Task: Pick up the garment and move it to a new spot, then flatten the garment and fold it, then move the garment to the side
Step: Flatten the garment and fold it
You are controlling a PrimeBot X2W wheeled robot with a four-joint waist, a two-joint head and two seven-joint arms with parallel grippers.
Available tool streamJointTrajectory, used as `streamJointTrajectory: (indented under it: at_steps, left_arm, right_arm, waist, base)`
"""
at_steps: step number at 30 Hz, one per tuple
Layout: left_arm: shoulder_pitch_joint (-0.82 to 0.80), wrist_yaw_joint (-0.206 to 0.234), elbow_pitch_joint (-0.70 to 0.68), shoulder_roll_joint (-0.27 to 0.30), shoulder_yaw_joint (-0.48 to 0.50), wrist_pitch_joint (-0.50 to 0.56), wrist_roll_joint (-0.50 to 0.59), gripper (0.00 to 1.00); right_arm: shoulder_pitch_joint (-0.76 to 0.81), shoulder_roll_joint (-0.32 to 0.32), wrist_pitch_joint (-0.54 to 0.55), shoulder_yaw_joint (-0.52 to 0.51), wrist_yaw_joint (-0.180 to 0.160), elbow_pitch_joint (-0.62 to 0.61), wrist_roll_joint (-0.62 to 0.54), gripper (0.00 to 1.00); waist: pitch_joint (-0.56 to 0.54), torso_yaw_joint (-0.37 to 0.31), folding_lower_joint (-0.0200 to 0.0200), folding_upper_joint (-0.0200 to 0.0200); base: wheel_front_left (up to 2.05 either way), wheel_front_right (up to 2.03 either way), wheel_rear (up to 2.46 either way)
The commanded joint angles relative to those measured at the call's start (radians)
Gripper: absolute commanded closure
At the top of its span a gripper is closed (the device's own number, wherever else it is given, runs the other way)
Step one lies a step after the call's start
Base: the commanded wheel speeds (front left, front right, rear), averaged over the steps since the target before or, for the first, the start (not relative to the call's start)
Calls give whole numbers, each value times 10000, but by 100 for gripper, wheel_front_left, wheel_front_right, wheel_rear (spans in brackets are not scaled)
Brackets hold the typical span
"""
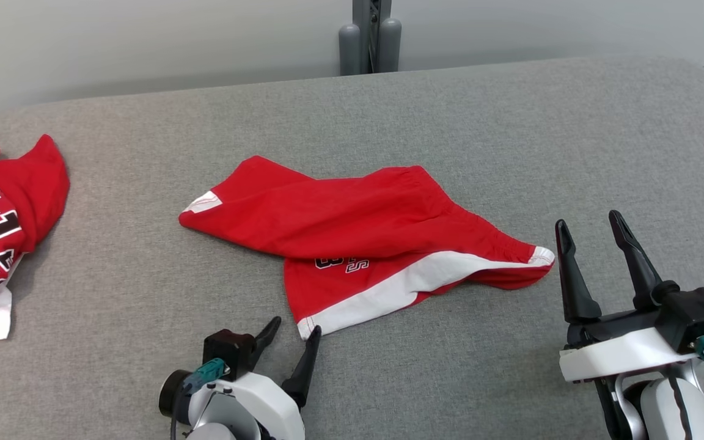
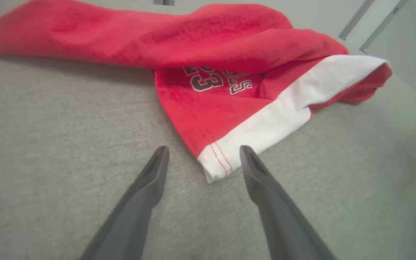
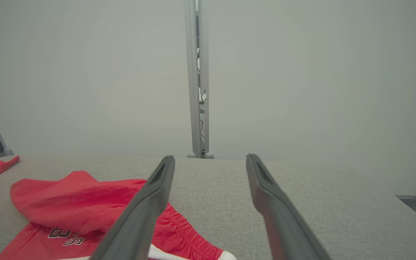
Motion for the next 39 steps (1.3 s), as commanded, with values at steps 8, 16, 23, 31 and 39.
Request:
streamJointTrajectory:
  at_steps: [8, 16, 23, 31, 39]
  left_arm:
    - [-364, -256, 274, -10, -345, 645, -413, 0]
    - [-466, -416, -109, 75, -476, 527, -602, 87]
    - [-462, -291, -276, 124, -423, 371, -657, 100]
    - [-510, -34, -315, 159, -256, -43, -687, 100]
    - [-577, 278, -406, 223, 26, -421, -775, 100]
  right_arm:
    - [-131, -66, -46, 0, 2, -27, 98, 0]
    - [-210, -66, -46, -23, 2, -25, 143, 0]
    - [-191, -66, -46, -74, 2, 25, 140, 0]
    - [-170, -68, -46, -100, 2, 118, 72, 0]
    - [-435, -67, -46, -525, 2, 1422, 168, 0]
  waist:
    - [279, -208, 0, 0]
    - [388, -243, 0, 0]
    - [412, -164, 0, 0]
    - [303, -63, 0, 0]
    - [257, 80, 0, 0]
  base:
    - [0, 0, 0]
    - [0, 0, 0]
    - [0, 0, 0]
    - [0, 0, 0]
    - [0, 0, 0]
